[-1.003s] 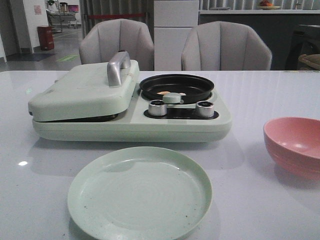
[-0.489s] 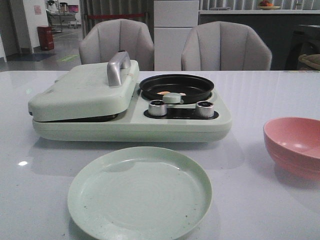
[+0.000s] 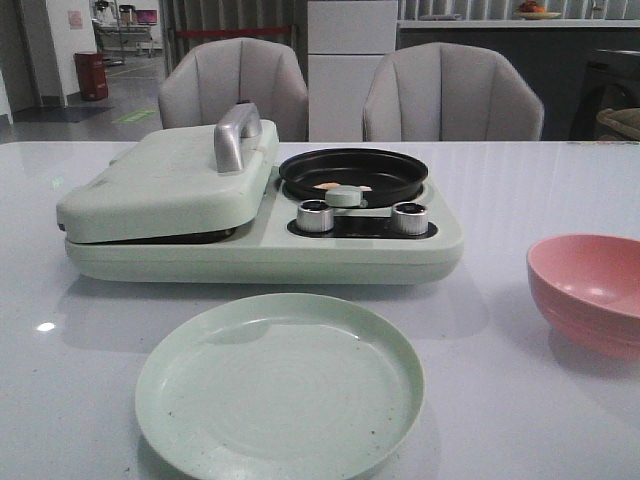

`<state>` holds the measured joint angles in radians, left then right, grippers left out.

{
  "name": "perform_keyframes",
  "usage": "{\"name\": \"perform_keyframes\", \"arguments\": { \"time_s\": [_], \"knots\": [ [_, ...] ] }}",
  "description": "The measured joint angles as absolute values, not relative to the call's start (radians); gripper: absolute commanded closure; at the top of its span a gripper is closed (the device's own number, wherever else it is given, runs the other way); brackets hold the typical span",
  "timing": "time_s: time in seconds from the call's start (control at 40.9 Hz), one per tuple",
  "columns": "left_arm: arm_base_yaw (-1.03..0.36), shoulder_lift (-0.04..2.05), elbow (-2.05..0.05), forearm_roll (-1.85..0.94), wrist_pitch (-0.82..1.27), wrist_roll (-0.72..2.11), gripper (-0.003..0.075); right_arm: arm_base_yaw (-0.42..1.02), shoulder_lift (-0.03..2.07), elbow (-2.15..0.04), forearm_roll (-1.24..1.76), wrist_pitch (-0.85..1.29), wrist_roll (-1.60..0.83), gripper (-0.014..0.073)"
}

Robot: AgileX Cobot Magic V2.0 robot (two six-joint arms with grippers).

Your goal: Make breakfast with bread and shrimp

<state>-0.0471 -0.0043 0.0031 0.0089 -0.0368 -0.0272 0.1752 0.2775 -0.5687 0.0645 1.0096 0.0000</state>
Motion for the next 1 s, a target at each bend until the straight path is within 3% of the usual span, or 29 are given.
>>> {"name": "perform_keyframes", "arguments": {
  "time_s": [0.367,0.489,0.685,1.003],
  "knots": [
    [-0.047,-0.004,0.003,0.009,-0.039,-0.027,0.0619,0.17,0.265,-0.566,0.052,1.003,0.0,0.0559],
    [-0.047,-0.004,0.003,0.009,-0.039,-0.027,0.0619,0.109,0.208,-0.535,0.018,0.943,0.0,0.0559],
    [-0.047,-0.004,0.003,0.009,-0.039,-0.027,0.0619,0.001,0.078,-0.339,-0.01,0.645,0.0,0.0559],
    [-0.047,-0.004,0.003,0.009,-0.039,-0.027,0.0619,-0.013,-0.011,0.012,-0.014,0.183,0.0,0.0559]
  ]
}}
